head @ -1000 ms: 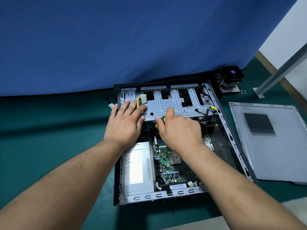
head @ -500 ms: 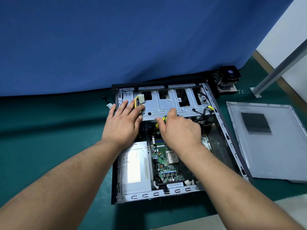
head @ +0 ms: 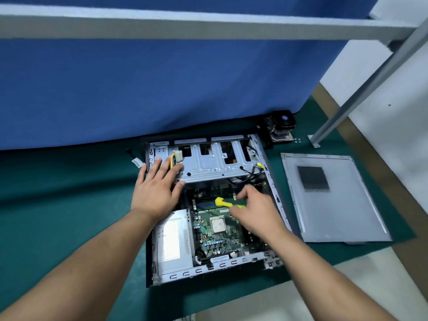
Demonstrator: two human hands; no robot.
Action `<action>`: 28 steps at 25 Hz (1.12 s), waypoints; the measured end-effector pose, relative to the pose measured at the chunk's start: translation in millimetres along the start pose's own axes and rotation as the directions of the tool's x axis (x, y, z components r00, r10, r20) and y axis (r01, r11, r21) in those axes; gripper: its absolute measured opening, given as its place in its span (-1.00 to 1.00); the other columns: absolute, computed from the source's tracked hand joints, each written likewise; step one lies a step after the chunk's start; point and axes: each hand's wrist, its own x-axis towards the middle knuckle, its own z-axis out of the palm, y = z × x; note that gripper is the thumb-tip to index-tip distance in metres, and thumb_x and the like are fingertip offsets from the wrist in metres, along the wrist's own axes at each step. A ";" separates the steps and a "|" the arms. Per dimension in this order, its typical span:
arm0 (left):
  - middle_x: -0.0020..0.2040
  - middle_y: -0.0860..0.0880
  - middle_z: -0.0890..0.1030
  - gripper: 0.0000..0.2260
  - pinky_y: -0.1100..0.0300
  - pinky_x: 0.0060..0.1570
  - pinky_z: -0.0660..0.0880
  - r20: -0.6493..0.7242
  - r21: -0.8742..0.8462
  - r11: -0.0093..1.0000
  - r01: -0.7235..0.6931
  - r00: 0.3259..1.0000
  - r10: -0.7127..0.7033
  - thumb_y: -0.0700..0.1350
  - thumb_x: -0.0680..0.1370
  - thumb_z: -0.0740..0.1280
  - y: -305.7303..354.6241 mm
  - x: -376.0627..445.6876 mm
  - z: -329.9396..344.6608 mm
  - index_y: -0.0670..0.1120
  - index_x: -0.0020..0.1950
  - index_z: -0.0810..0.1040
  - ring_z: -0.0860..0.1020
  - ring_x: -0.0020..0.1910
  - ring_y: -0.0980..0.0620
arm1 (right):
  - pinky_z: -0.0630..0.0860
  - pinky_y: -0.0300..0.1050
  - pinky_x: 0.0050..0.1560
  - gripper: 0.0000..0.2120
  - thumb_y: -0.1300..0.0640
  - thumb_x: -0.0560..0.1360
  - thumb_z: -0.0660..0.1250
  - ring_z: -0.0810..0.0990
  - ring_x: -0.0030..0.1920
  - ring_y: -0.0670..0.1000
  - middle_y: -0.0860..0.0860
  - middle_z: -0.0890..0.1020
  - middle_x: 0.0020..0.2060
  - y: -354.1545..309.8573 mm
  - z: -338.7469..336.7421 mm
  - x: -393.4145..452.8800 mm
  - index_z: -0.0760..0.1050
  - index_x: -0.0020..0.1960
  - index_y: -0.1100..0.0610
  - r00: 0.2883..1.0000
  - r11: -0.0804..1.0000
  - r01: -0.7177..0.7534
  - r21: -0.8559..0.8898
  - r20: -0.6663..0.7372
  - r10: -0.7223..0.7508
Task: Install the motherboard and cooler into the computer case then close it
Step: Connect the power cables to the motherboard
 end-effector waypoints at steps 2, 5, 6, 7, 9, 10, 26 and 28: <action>0.68 0.10 0.08 -0.52 -0.10 0.61 -0.13 0.016 0.006 1.000 0.006 1.000 -0.006 0.29 0.67 -0.03 0.6 -1.1 -3.3 0.27 0.61 0.16 -0.01 0.66 0.00 | 0.32 -0.15 -0.40 -0.77 -0.01 0.44 0.41 0.51 -0.32 -0.10 -0.05 0.59 -0.19 24.3 -26.0 -13.8 0.38 -0.01 -0.07 0.989 0.994 -0.090 -0.063 0.109 0.096; 0.68 0.13 0.00 -0.52 -0.11 0.61 -0.14 0.002 0.042 0.999 -0.006 1.000 0.006 0.29 0.67 0.01 4.7 -4.0 -9.2 0.29 0.60 0.15 -0.02 0.66 -0.03 | 0.38 -0.20 -0.47 -0.88 0.07 0.50 0.36 0.53 -0.42 -0.07 -0.08 0.63 -0.27 55.3 -62.0 -34.0 0.46 0.01 -0.05 0.976 0.978 -0.190 0.082 0.127 0.179; 0.68 0.12 0.01 -0.52 -0.12 0.60 -0.14 -0.012 0.068 0.997 -0.018 1.000 0.019 0.28 0.66 0.05 6.7 -6.0 -10.0 0.29 0.59 0.16 -0.01 0.66 -0.07 | 0.38 -0.24 -0.50 -0.90 0.10 0.50 0.38 0.51 -0.49 -0.08 -0.09 0.63 -0.38 64.7 -69.6 -37.6 0.52 0.01 0.00 0.974 0.963 -0.218 0.160 0.107 0.202; 0.68 0.11 0.03 -0.54 -0.13 0.59 -0.14 -0.028 0.092 0.995 -0.034 0.999 0.036 0.25 0.67 0.08 8.9 -7.3 -11.1 0.29 0.58 0.19 0.01 0.66 -0.10 | 0.36 -0.25 -0.52 -0.90 0.09 0.49 0.43 0.48 -0.52 -0.09 -0.09 0.59 -0.47 71.8 -76.0 -37.9 0.56 -0.02 0.06 0.971 0.950 -0.237 0.201 0.074 0.227; 0.68 0.06 0.09 -0.58 -0.14 0.58 -0.14 -0.045 0.138 0.987 -0.080 0.995 0.087 0.16 0.68 0.09 12.3 -8.8 -14.9 0.26 0.56 0.28 0.06 0.65 -0.13 | 0.36 -0.17 -0.42 -0.72 -0.07 0.44 0.53 0.50 -0.46 -0.04 -0.06 0.54 -0.49 81.9 -82.3 -27.6 0.58 -0.13 0.13 0.960 0.949 -0.271 0.158 -0.022 0.278; 0.67 0.04 0.12 -0.58 -0.14 0.58 -0.14 -0.045 0.163 0.980 -0.113 0.992 0.121 0.11 0.67 0.09 13.5 -8.5 -16.6 0.23 0.55 0.32 0.09 0.65 -0.12 | 0.39 -0.11 -0.35 -0.62 -0.17 0.41 0.54 0.53 -0.39 0.02 -0.02 0.55 -0.45 83.9 -83.1 -19.7 0.57 -0.17 0.14 0.952 0.949 -0.294 0.112 -0.060 0.301; 0.69 0.03 0.03 -0.11 -0.17 0.51 0.19 0.260 0.343 0.938 -0.046 0.964 -0.048 -0.11 0.53 0.47 75.8 36.5 -12.5 0.26 0.63 -0.05 0.13 0.64 -0.02 | 0.54 -0.04 -0.23 -0.73 0.11 0.45 0.43 0.62 -0.14 0.22 0.11 0.60 -0.16 77.3 -51.2 53.4 0.36 0.01 0.12 0.989 0.962 -0.144 -0.231 -0.076 0.130; 0.68 0.03 0.04 -0.11 -0.15 0.47 0.24 0.268 0.352 0.934 -0.059 0.962 -0.040 -0.10 0.53 0.47 75.0 37.7 -13.9 0.26 0.64 -0.05 0.15 0.63 -0.01 | 0.56 -0.04 -0.25 -0.72 0.11 0.44 0.44 0.62 -0.16 0.20 0.07 0.58 -0.21 77.9 -50.3 54.0 0.37 0.01 0.10 0.987 0.961 -0.153 -0.232 -0.077 0.139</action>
